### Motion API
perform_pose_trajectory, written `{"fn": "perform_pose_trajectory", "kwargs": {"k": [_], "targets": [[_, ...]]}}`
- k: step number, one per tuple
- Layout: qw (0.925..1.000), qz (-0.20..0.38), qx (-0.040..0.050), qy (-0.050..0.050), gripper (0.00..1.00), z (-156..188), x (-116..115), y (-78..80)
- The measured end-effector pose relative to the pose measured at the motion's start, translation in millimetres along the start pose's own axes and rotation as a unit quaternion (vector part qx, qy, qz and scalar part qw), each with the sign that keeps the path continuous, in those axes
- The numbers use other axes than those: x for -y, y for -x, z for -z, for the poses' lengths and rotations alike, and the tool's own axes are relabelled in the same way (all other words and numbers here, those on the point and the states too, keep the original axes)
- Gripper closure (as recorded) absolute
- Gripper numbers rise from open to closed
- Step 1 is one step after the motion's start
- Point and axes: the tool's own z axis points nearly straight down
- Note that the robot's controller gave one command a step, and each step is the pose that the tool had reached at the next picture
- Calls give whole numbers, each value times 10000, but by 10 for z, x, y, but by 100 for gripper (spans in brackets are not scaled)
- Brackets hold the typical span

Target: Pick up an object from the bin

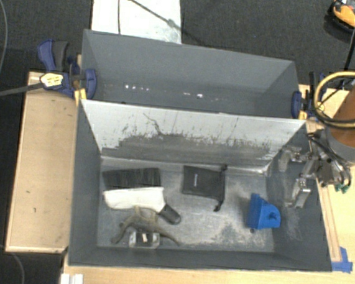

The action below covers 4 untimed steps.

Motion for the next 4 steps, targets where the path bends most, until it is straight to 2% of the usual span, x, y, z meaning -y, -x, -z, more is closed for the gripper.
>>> {"fn": "perform_pose_trajectory", "kwargs": {"k": [1,2,3,4], "targets": [[10000,3,0,0,0,0,0,0],[9998,194,40,-10,0,-500,12,-69],[9987,505,6,-27,0,-970,55,-143],[10000,2,22,-26,0,-1044,96,-155]]}}
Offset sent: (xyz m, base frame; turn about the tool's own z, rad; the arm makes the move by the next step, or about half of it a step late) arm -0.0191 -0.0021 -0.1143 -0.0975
